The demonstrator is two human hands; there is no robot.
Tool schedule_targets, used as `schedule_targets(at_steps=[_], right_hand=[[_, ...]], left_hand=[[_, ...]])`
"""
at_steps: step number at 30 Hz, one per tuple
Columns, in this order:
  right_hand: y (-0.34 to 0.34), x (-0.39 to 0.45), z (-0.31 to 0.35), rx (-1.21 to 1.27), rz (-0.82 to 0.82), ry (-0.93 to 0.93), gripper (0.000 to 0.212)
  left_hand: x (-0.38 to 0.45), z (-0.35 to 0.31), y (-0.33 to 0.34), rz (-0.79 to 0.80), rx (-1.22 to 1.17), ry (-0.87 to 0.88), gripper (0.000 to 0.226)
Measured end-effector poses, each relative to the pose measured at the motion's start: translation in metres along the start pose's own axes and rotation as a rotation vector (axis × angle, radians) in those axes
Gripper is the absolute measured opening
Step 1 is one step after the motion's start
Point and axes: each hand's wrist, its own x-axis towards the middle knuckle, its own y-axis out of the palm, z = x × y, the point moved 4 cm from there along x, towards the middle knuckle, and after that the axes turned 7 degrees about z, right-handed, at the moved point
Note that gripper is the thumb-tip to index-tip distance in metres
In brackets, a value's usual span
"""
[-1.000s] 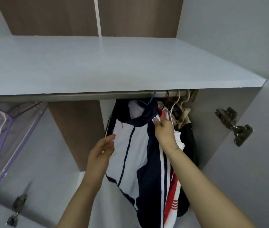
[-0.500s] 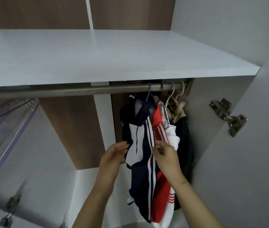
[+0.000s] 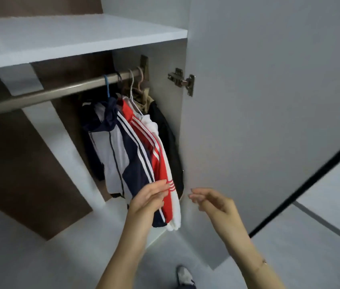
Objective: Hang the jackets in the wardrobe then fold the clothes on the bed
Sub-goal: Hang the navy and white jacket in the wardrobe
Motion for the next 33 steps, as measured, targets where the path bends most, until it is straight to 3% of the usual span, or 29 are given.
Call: schedule_targets(at_steps=[5, 9, 20, 26, 33], right_hand=[[-0.054, -0.098, -0.027, 0.089, -0.268, 0.103, 0.021], [-0.097, -0.173, -0.035, 0.105, -0.439, 0.144, 0.026], [-0.234, -0.431, -0.080, 0.208, -1.063, 0.143, 0.027], [-0.303, -0.593, -0.110, 0.271, -1.302, 0.150, 0.028], [-0.389, -0.757, -0.164, 0.315, -1.453, 0.274, 0.024]], left_hand=[[-0.045, 0.029, 0.074, 0.250, 0.013, -0.053, 0.029], [-0.072, 0.045, 0.145, 0.468, 0.031, -0.105, 0.028], [-0.215, 0.107, 0.390, 1.096, 0.190, -0.248, 0.026], [-0.336, 0.169, 0.522, 1.305, 0.275, -0.322, 0.028], [-0.463, 0.242, 0.659, 1.434, 0.384, -0.417, 0.028]])
